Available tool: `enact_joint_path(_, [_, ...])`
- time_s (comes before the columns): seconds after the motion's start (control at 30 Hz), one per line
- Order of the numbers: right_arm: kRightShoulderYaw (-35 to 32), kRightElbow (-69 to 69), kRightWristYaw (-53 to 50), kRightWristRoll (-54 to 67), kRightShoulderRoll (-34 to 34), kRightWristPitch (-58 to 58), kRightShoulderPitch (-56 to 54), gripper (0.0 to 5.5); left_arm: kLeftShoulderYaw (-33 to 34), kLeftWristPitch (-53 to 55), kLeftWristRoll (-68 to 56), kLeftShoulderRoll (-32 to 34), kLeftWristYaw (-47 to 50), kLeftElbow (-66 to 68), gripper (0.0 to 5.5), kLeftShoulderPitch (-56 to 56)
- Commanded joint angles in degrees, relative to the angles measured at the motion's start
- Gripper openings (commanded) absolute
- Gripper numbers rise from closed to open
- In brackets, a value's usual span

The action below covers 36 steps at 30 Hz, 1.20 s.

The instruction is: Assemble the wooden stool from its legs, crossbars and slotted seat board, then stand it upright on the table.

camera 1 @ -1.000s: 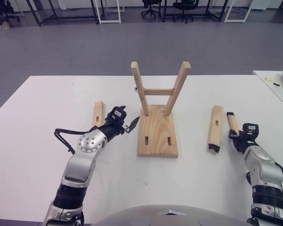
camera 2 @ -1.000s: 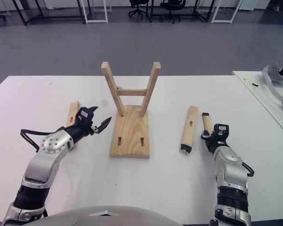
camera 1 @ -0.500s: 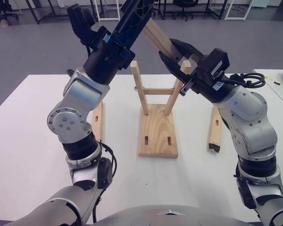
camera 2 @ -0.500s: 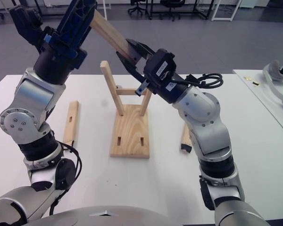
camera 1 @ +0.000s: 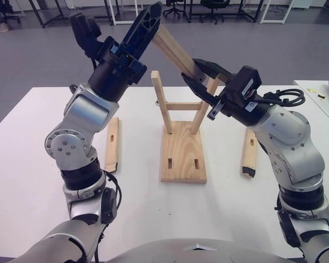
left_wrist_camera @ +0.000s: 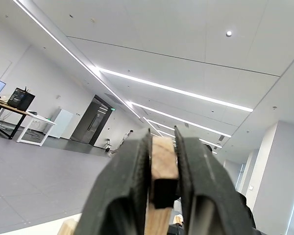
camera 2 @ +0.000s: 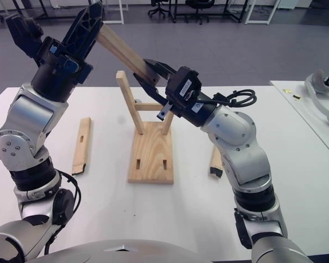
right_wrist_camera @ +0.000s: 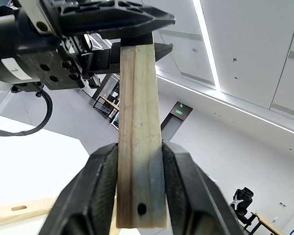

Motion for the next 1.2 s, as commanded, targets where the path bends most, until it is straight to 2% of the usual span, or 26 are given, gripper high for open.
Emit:
enact_joint_path(0.03, [0.82,-0.74,0.08,-0.49,0.28,0.73,0.05,1.31,-1.09,-0.89,0.12,1.14,0.42,-0.42,0.44,0.99])
enact_joint_path(0.17, [1.3,-1.34,-0.14,-0.14,0.64,1.57,0.38,1.31,-2.48,-1.59,1.74,1.86,0.47,-0.51,0.41,1.74])
enact_joint_path(0.2, [1.62,-1.37,0.12,-0.01,0.48,2.04,0.73,1.68,-2.55,-1.85,1.73,1.96,0.63,-0.59,0.41,1.74])
enact_joint_path(0.3, [2.84,-1.0,0.89,-1.37,-0.96,2.9,2.49,2.18,-1.69,-2.58,0.75,2.94,1.53,-1.01,0.41,1.78])
enact_joint_path(0.4, [3.64,0.73,1.98,-4.47,-3.61,2.02,5.39,2.81,2.72,-2.5,1.13,8.09,2.26,-0.7,0.41,3.5])
enact_joint_path(0.5, [2.14,1.43,2.16,-5.99,-5.27,1.53,10.03,3.45,10.41,-1.68,4.38,16.91,1.88,2.06,0.41,8.99])
enact_joint_path(0.57, [0.61,1.31,1.32,-6.34,-5.63,1.5,13.54,3.53,13.0,-1.94,7.95,19.58,1.99,4.7,0.41,13.56])
enact_joint_path(0.67, [-1.85,4.4,-0.04,-6.74,-4.45,-0.04,18.67,3.53,14.36,-4.9,16.31,18.3,2.66,12.35,0.41,20.63])
enact_joint_path(0.8, [-1.46,11.3,-2.29,-9.65,-2.58,-4.65,23.7,3.53,14.24,-11.63,24.04,11.61,3.85,20.66,0.41,23.03])
enact_joint_path(0.93, [-0.64,15.33,-3.75,-11.99,-0.87,-8.66,26.03,3.53,13.65,-15.44,28.99,6.74,4.08,22.79,0.41,25.67])
enact_joint_path(1.2, [-0.61,17.54,-3.46,-13.61,0.31,-11.03,26.15,3.53,11.69,-19.54,37.24,3.77,2.79,25.91,0.41,24.82])
